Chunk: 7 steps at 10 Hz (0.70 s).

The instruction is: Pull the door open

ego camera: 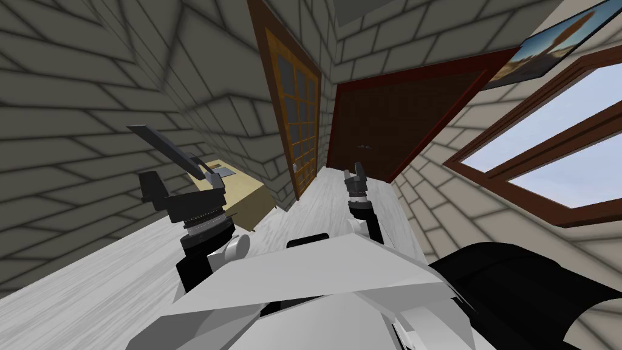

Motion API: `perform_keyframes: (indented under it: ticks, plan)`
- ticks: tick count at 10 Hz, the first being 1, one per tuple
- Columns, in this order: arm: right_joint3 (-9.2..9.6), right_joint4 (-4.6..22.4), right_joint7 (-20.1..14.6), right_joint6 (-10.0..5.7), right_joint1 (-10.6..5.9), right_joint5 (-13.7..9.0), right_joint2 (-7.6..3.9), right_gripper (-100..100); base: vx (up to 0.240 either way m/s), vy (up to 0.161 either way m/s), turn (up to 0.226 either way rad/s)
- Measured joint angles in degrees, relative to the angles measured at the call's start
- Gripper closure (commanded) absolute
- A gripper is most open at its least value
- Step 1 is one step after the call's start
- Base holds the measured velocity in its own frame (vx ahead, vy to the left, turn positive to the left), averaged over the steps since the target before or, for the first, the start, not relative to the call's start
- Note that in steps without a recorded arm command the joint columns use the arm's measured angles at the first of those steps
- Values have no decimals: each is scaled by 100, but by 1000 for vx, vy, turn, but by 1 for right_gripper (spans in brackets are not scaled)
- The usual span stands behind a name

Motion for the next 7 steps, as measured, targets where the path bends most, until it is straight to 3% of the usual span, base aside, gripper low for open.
perform_keyframes:
  ticks: [7]
  plan:
    - [97, 818, 626, -237, -285, 308, -188, -100, 94, -40, 16]
